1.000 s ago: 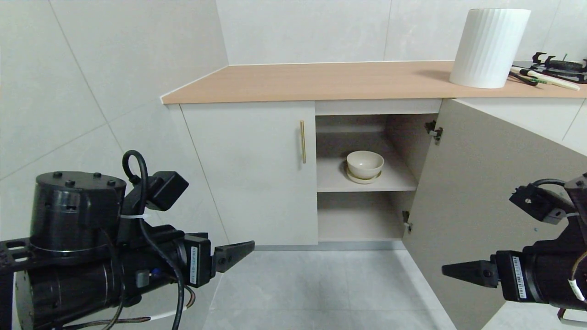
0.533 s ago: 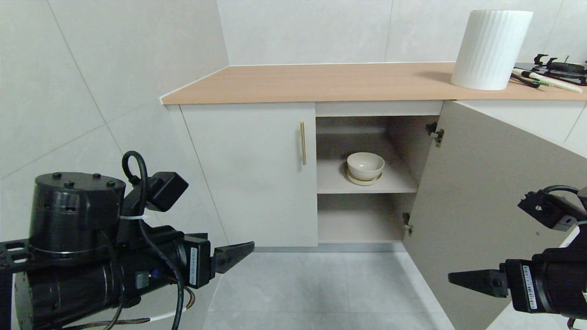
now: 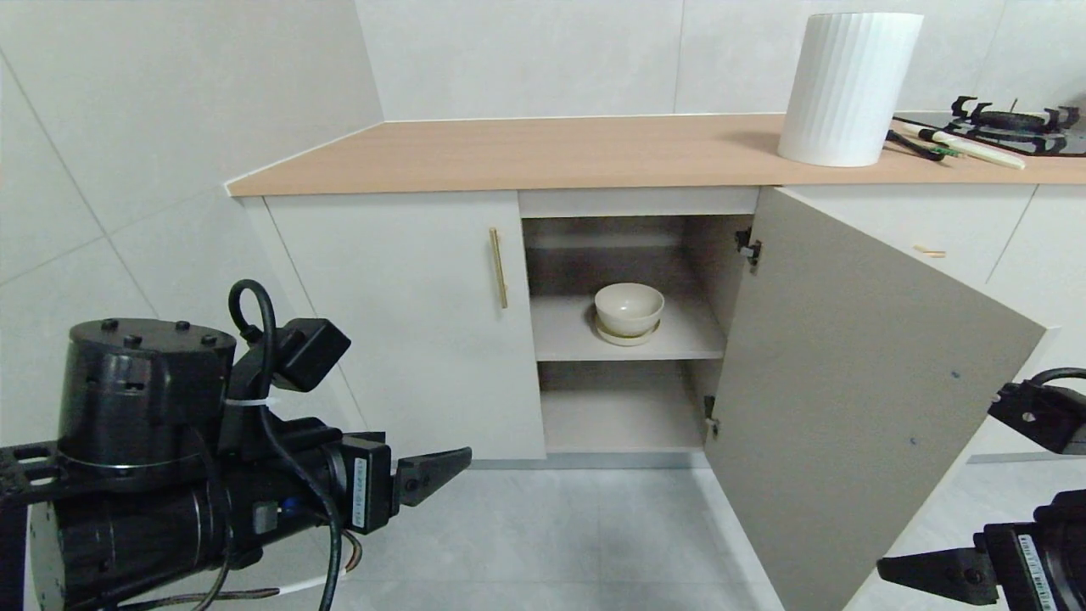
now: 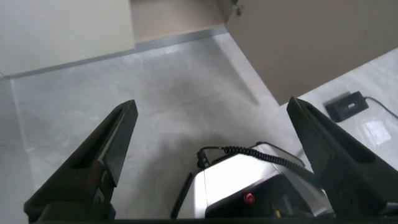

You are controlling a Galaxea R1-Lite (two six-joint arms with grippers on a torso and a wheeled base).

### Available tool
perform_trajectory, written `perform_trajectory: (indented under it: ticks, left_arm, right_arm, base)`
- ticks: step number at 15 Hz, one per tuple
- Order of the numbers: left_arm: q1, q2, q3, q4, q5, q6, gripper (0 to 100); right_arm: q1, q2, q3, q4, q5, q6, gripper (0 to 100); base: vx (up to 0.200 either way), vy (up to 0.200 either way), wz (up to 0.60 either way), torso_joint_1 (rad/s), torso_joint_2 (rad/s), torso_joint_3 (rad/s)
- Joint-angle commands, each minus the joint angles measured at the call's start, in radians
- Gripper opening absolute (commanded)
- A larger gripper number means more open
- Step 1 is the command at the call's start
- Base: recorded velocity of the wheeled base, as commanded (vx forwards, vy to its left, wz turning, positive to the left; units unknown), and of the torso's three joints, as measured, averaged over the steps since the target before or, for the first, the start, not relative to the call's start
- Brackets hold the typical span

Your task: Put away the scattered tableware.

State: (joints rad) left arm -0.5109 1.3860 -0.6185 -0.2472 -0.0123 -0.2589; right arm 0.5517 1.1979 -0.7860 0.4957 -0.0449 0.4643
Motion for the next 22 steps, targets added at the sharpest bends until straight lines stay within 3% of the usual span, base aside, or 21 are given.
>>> perform_trajectory:
  ticks: [1,3,5,8,10,12,15,18,22]
  left_arm:
    - [0.0,-0.001,0.0,0.0,0.0,0.0,100]
    - [0.0,-0.002,0.0,0.0,-0.001,0.0,100]
    - [0.0,-0.002,0.002,0.0,-0.001,0.0,100]
    - [0.0,0.001,0.003,0.0,-0.001,0.0,100]
    - [0.0,0.002,0.003,0.0,-0.001,0.0,100]
    - [0.0,0.002,0.002,0.0,-0.001,0.0,100]
    - [0.0,0.005,0.003,0.0,-0.001,0.0,100]
    - [0.0,0.005,0.003,0.0,-0.001,-0.002,100]
    - [0.0,0.004,0.003,0.0,-0.001,-0.002,100]
  right_arm:
    - [0.001,-0.015,-0.041,0.049,-0.001,-0.004,100]
    - [-0.003,-0.006,-0.039,0.063,-0.039,-0.016,100]
    - [-0.022,0.022,-0.035,0.064,-0.148,-0.016,100]
    - [-0.131,0.085,-0.039,0.058,-0.259,-0.018,100]
    - [-0.159,0.092,-0.041,0.056,-0.277,-0.018,100]
    - [-0.265,0.106,-0.052,0.052,-0.342,-0.061,100]
    - [-0.388,0.14,-0.044,-0.077,-0.394,-0.078,100]
    - [-0.42,0.169,-0.045,-0.149,-0.434,-0.073,100]
    - [-0.464,0.227,-0.012,-0.381,-0.455,-0.064,100]
  base:
    - [0.0,-0.2,0.0,0.002,0.0,0.002]
    - [0.0,0.0,0.0,0.0,0.0,0.0]
    - [0.0,0.0,0.0,0.0,0.0,0.0]
    - [0.0,0.0,0.0,0.0,0.0,0.0]
    - [0.0,0.0,0.0,0.0,0.0,0.0]
    - [0.0,0.0,0.0,0.0,0.0,0.0]
    - [0.0,0.0,0.0,0.0,0.0,0.0]
    - [0.0,0.0,0.0,0.0,0.0,0.0]
    - [0.0,0.0,0.0,0.0,0.0,0.0]
